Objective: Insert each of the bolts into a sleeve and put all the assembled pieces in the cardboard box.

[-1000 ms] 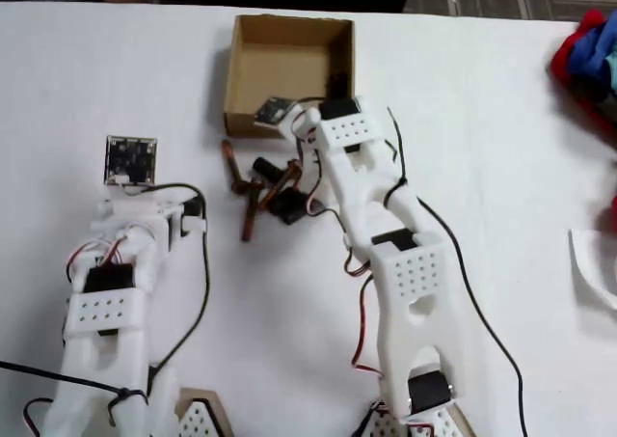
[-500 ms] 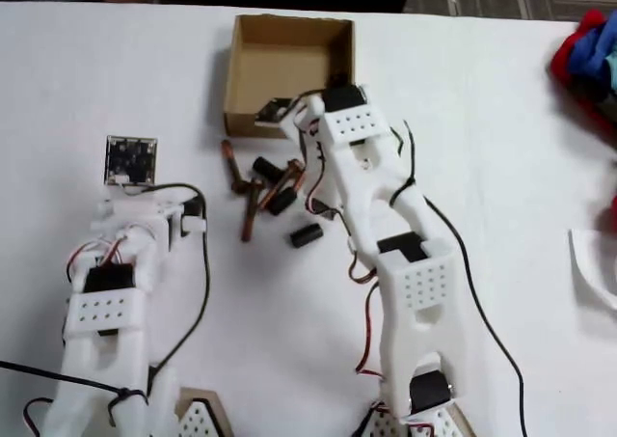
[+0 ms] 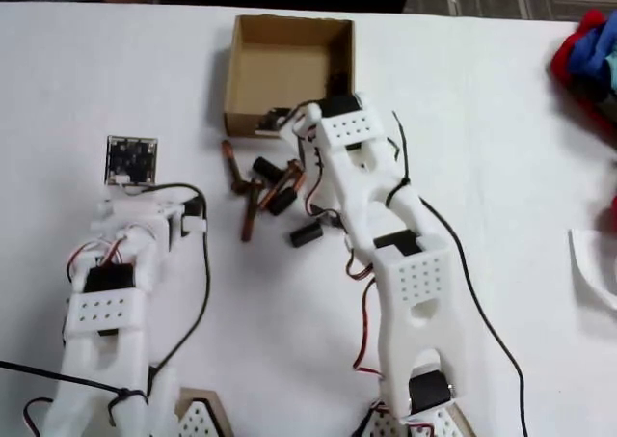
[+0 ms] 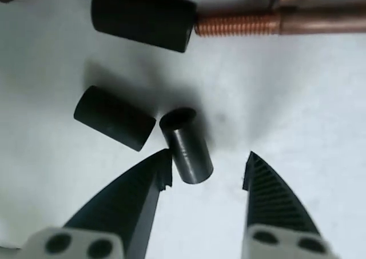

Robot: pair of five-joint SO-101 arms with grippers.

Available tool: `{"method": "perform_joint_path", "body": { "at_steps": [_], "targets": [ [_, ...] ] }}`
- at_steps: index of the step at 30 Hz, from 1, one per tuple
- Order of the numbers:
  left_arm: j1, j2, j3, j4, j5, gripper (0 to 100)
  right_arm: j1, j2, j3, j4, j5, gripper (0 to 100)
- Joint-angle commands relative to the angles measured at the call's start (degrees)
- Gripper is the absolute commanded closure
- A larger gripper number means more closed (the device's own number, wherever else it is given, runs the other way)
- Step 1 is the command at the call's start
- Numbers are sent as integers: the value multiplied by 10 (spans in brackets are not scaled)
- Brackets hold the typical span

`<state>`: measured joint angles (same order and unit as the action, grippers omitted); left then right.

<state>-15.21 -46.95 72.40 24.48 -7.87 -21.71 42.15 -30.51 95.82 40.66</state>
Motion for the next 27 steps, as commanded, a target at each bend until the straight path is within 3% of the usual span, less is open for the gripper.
{"method": "perform_joint_path", "body": {
  "at_steps": [1,27],
  "targets": [
    [-2,-17,-1,-11,-3,668,-6,-6,-7,-11,3,802],
    [-2,-17,-1,-11,-4,668,-18,0,27,11,35,805]
  ]
}}
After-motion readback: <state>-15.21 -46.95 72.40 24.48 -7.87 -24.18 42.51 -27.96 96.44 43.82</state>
